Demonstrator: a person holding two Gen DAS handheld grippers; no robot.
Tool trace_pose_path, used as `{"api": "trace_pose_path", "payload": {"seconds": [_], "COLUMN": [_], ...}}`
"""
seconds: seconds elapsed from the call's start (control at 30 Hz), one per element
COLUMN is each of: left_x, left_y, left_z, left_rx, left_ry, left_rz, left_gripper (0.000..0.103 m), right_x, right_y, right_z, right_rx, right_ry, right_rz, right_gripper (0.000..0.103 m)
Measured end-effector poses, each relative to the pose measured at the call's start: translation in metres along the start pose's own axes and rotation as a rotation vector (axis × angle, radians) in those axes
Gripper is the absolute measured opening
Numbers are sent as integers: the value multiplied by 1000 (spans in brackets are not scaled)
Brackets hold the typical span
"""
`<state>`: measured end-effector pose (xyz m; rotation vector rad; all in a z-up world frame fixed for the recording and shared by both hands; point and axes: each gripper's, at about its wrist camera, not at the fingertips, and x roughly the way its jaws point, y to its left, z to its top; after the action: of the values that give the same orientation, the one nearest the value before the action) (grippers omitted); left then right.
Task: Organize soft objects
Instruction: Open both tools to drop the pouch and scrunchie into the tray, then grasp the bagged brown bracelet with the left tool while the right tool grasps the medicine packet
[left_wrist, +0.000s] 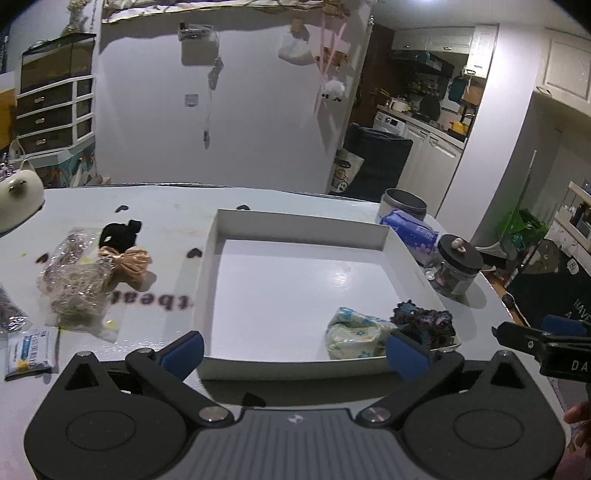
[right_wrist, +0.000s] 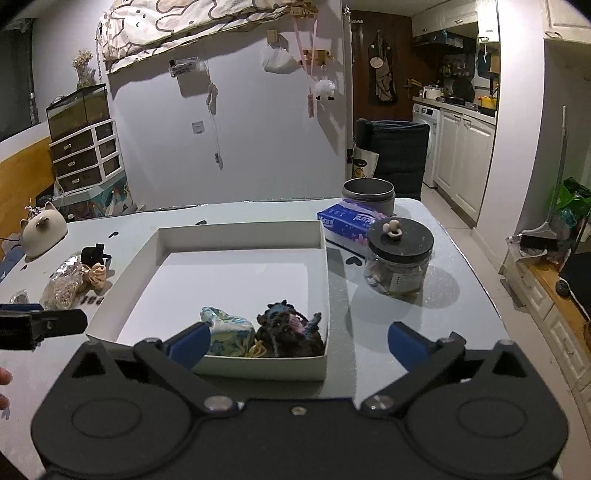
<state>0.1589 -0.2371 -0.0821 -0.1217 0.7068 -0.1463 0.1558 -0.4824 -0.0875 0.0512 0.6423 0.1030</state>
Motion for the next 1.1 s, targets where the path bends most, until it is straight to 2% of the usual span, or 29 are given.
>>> {"api": "trace_pose_path", "payload": {"seconds": [0.43,1.1], "left_x": [-14,-19], "left_y": [62,217], "left_z": [4,34], "left_rx": [-29,-16], "left_ry": [-27,-9], "left_rz": [37,48], "left_gripper": [103,103], "right_x": [4,42], "right_y": [51,204], "right_z": [2,22], "right_rx": [1,-2], "right_ry": [5,15], "right_rz": [-18,-15], "right_gripper": [103,103]}}
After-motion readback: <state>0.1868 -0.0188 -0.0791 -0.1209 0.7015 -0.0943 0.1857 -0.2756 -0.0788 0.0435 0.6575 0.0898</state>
